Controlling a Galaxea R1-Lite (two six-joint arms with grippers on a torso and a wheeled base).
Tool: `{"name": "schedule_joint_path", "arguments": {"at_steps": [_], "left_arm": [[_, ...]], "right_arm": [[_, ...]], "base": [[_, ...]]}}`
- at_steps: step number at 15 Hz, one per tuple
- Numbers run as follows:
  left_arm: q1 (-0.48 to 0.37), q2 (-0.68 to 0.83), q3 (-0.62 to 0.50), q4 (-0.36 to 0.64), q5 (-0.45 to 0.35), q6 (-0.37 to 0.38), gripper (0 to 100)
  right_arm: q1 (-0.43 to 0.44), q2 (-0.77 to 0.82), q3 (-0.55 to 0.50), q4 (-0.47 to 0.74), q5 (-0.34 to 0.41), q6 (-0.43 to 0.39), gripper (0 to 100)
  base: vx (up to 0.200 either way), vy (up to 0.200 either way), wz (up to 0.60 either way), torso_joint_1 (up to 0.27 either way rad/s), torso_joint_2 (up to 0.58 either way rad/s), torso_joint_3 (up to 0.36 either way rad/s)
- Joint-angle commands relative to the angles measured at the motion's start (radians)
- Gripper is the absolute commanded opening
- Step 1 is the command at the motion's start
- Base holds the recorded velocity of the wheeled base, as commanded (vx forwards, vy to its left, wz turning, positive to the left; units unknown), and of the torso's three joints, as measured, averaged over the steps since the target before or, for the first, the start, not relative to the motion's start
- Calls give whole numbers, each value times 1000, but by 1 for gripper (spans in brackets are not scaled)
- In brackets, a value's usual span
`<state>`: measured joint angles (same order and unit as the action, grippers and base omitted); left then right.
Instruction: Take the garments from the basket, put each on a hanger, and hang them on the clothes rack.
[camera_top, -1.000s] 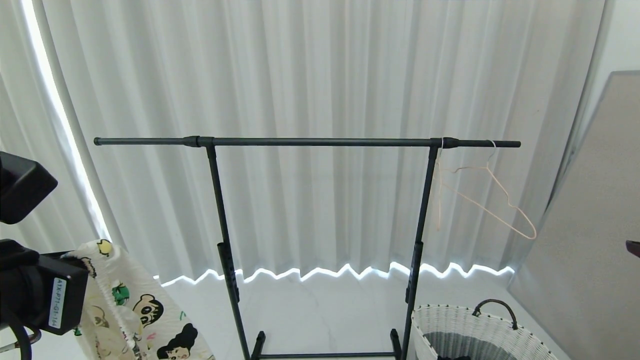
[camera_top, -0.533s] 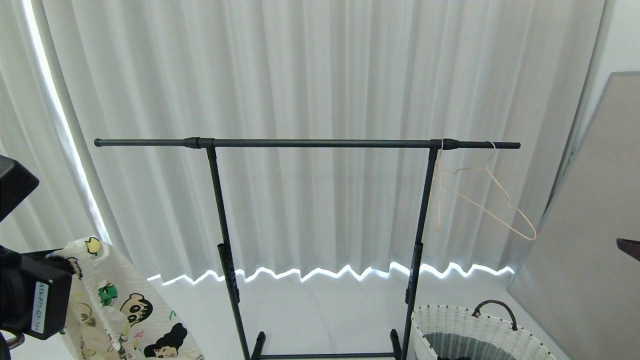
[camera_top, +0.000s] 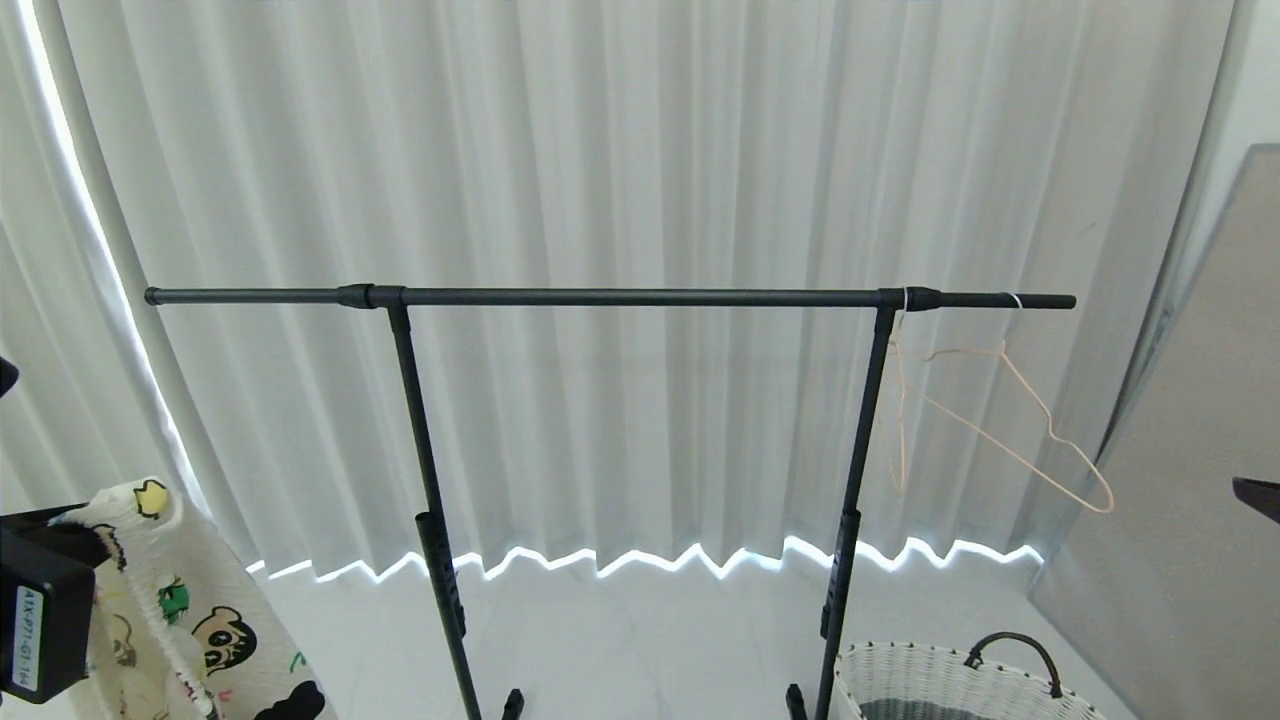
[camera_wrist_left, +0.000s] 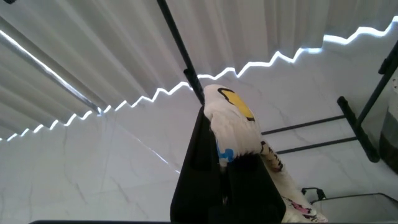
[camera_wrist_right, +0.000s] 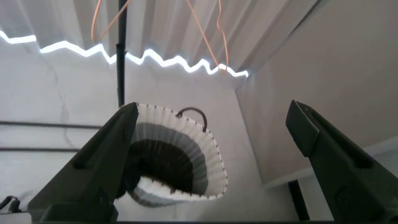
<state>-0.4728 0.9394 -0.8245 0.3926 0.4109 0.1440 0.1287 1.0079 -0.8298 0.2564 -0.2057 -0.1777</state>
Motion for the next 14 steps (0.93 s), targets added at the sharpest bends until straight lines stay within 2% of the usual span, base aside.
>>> {"name": "schedule_joint_path", "arguments": {"at_steps": [1,7,14], "left_arm": [[0,-2,2,0,0,-1,0],[0,-2,1,0,3,2,0],[0,-14,1,0,2,5,0]], "right_arm": [[0,1,0,0,0,0,100],[2,3,-2,-3,0,0,100],[2,3,-2,-8,0,-2,100]], "base": [[0,0,0,0,0,0],[0,0,0,0,0,0],[0,-200,0,2,2,2]]}}
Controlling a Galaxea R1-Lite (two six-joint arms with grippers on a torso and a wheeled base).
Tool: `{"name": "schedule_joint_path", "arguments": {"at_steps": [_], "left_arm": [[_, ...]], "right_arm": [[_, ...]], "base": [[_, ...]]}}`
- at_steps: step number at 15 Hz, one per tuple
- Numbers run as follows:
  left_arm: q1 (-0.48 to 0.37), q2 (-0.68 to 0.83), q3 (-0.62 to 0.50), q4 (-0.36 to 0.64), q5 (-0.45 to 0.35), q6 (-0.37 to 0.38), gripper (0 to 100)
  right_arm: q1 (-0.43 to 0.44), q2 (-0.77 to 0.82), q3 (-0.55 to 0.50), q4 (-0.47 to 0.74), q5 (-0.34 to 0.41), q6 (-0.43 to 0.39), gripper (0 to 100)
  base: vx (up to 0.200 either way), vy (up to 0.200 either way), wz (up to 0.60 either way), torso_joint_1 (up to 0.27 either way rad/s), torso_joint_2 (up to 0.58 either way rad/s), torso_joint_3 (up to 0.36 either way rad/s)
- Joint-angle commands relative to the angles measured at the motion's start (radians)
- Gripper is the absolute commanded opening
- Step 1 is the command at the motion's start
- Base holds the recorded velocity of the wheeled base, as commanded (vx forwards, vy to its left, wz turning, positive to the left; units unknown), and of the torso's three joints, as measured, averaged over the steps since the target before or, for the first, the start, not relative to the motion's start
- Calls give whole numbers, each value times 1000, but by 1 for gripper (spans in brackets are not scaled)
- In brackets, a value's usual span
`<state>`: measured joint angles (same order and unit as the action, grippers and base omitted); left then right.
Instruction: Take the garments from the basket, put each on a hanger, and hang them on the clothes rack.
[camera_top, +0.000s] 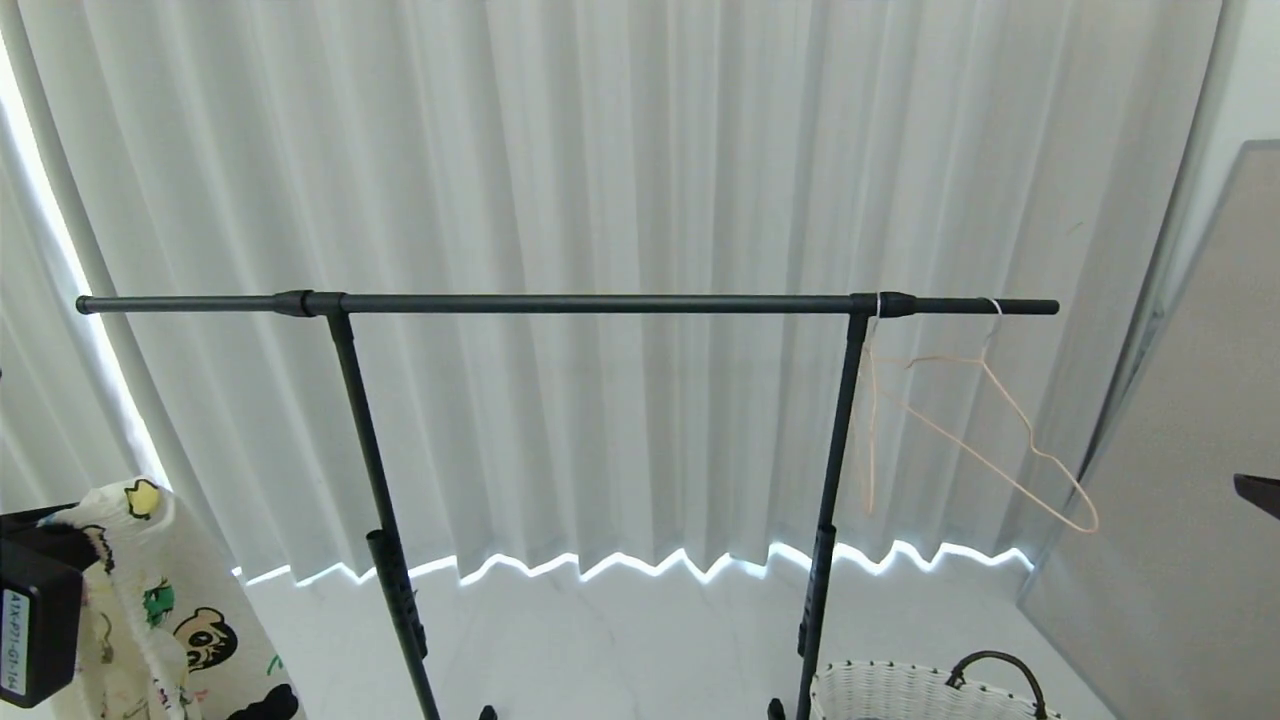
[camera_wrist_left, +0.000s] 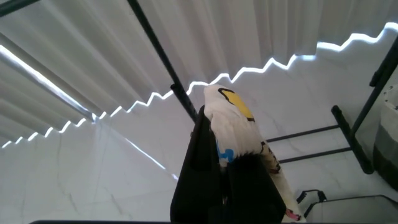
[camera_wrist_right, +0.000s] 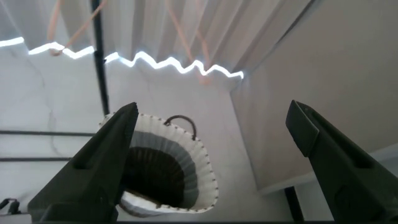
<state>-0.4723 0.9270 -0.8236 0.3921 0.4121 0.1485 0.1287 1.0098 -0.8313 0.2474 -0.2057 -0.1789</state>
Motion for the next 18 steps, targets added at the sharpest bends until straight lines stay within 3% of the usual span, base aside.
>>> {"name": "schedule_joint_path", "arguments": {"at_steps": [1,4,13,18], "left_arm": [[0,-2,0,1,1,0,0],[0,-7,0,1,1,-1,0],[0,-11,0,1,-1,0,0],[0,-10,1,1,-1,-1,0]], "right_arm": [[0,0,0,1,0,-1,100],[2,3,0,-4,2,-1,100],[2,39,-2,-46,49,-1,100],[2,53,-2,-48,49,1,100]], "base": [[0,-200,0,-2,-2,-2],[0,-200,0,4,4,-1],[0,0,0,0,0,0],[200,0,0,3,2,4]]}}
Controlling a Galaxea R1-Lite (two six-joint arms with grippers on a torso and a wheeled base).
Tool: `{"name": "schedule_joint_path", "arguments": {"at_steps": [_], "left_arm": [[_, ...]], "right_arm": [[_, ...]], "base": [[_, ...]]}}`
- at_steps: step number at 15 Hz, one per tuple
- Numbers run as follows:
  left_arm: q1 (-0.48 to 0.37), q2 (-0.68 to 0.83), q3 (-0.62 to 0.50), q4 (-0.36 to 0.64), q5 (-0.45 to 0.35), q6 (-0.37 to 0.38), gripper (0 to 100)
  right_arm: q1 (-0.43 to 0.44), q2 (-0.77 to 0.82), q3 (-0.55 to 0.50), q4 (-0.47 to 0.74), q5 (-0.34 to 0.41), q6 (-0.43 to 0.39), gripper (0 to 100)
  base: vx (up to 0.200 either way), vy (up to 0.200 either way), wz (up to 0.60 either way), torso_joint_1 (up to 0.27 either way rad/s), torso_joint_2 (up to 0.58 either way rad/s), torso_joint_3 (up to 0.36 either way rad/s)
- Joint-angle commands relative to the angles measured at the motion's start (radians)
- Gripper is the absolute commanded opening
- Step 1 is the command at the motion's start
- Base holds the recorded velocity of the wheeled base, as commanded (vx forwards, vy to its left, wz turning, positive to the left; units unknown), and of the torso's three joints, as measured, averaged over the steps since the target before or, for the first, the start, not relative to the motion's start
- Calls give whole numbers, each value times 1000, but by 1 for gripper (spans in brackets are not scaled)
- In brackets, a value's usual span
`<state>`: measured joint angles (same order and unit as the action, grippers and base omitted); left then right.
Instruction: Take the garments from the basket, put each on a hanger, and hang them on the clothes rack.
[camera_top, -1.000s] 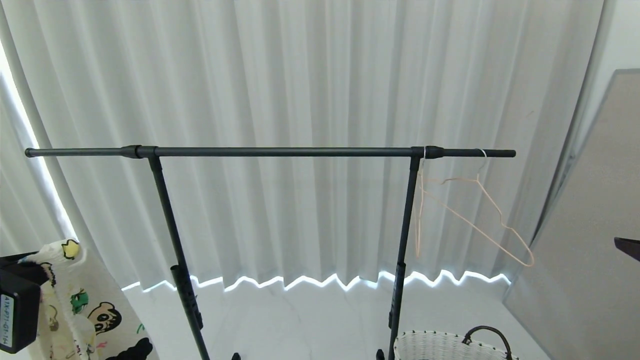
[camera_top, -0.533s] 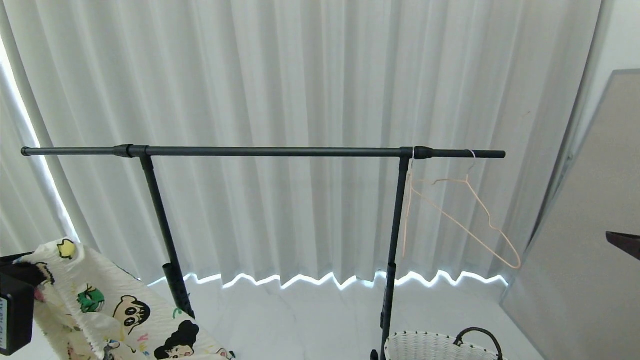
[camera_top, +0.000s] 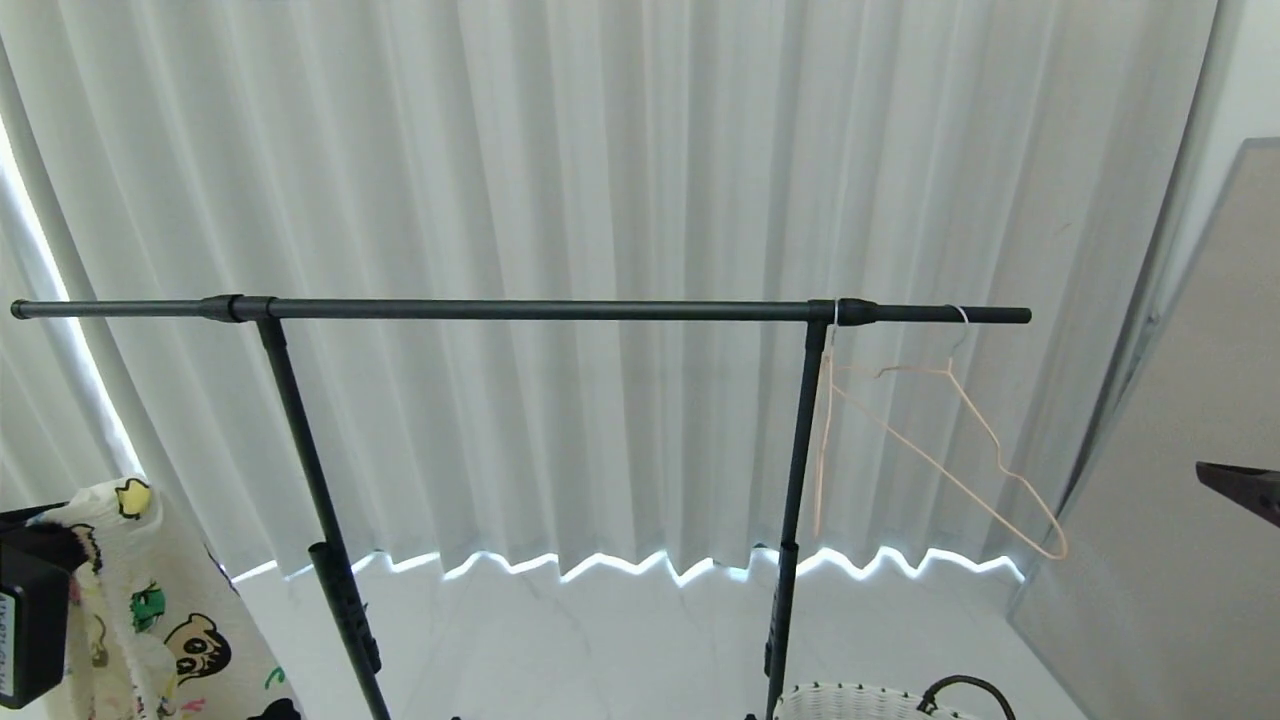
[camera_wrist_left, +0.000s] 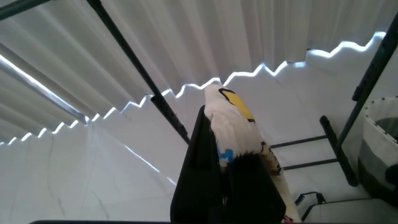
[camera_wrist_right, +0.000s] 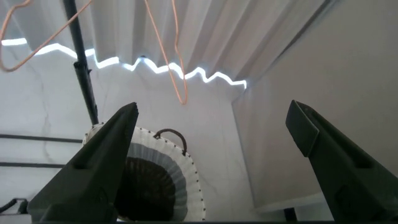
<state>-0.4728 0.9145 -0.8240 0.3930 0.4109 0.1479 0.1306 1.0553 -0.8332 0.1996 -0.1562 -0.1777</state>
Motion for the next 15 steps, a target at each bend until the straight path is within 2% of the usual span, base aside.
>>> {"name": "schedule_joint_path", "arguments": {"at_steps": [1,4,7,9,10,12,15], "left_arm": [[0,4,2,0,0,-1,0],[0,4,3,0,0,-2,0],[0,6,3,0,0,-4,0],[0,6,3,0,0,-4,0],[2,7,5,0,0,-5,0],[0,6,3,-2,0,-1,0],[2,3,5,-46,0,4,0]], "right_arm": [[0,11,0,1,0,1,100],[0,26,2,1,0,4,100],[-2,74,3,-14,53,4,100],[-8,146,3,-65,107,4,100],[-14,215,3,-127,125,3,100],[-66,344,-3,-247,161,-20,100],[-189,520,-3,-367,262,-129,100]], "base": [[200,0,0,7,7,2],[200,0,0,4,2,7],[0,0,0,0,0,0],[0,0,0,0,0,0],[0,0,0,0,0,0],[0,0,0,0,0,0],[0,0,0,0,0,0]]}}
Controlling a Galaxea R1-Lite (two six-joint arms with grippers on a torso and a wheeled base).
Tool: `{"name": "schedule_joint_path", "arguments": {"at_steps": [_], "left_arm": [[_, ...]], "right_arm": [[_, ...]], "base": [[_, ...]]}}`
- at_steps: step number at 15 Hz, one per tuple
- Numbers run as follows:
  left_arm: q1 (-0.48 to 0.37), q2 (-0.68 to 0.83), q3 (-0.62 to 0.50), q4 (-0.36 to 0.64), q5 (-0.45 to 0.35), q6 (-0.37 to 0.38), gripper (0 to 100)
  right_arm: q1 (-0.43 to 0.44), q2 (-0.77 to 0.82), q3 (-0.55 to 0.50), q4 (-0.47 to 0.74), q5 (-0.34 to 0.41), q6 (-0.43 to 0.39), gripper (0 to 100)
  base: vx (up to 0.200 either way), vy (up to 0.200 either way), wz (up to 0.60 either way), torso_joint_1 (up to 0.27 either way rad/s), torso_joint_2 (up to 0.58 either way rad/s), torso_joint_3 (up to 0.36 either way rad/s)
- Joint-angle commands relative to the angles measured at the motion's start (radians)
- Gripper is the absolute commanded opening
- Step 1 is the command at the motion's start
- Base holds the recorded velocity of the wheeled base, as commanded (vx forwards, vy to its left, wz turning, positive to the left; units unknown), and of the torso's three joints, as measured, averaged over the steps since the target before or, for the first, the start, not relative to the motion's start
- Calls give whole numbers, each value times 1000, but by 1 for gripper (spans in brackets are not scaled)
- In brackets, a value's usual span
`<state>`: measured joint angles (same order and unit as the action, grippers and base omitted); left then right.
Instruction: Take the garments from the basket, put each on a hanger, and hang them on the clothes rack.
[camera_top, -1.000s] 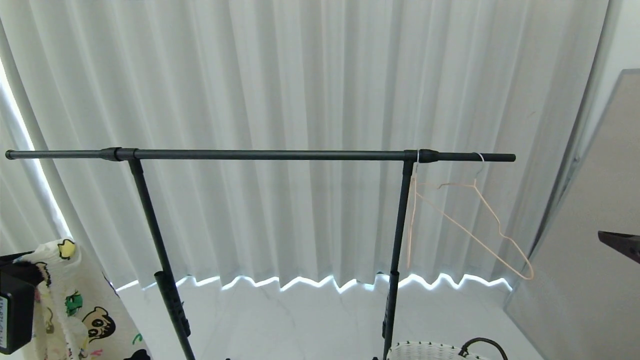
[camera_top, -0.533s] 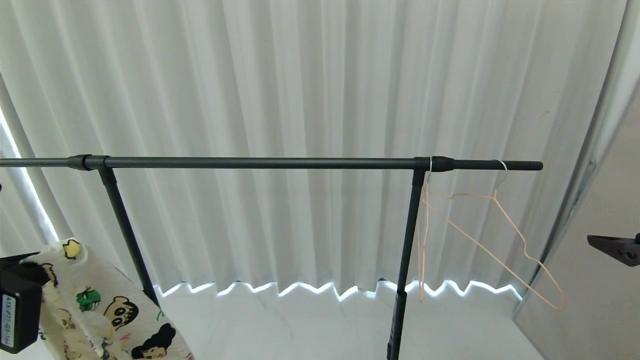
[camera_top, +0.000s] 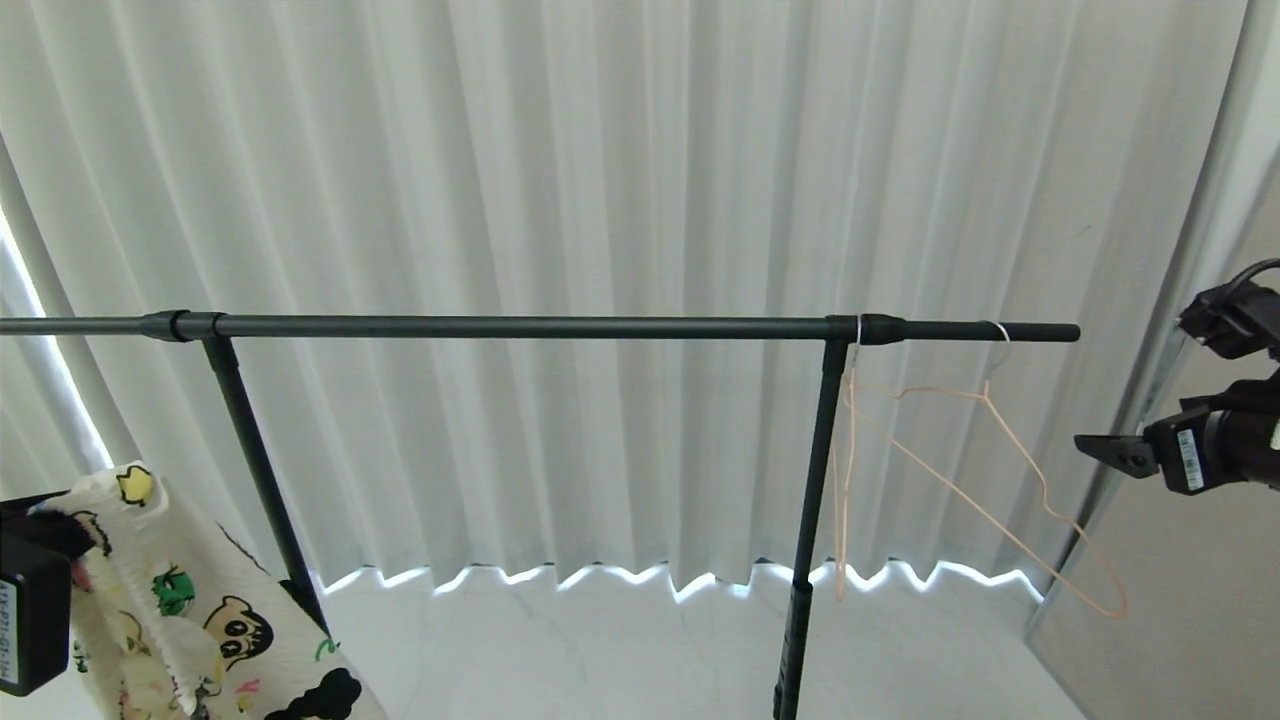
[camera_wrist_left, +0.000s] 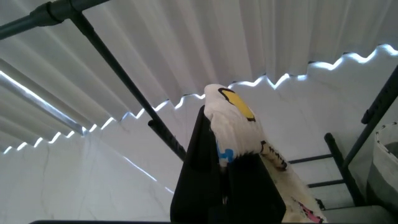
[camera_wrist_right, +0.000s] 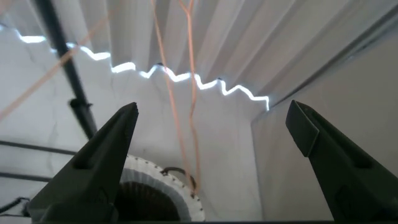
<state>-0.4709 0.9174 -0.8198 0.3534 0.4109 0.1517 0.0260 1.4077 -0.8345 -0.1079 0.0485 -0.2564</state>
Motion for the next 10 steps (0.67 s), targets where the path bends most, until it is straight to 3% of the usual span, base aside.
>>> {"name": "schedule_joint_path", "arguments": {"at_steps": [1,6,10], "left_arm": [[1,1,1,-17,2,0,0],[23,11,-1,-24,3,2,0],[23,6,-4,-24,16,2,0]], "right_arm": [[-107,205,-2,-81,102,-57,100],[-123,344,-9,-115,272,-58,100],[-123,435,-37,-161,283,-55,100]], "base": [[0,0,0,0,0,0],[0,0,0,0,0,0],[0,0,0,0,0,0]]}}
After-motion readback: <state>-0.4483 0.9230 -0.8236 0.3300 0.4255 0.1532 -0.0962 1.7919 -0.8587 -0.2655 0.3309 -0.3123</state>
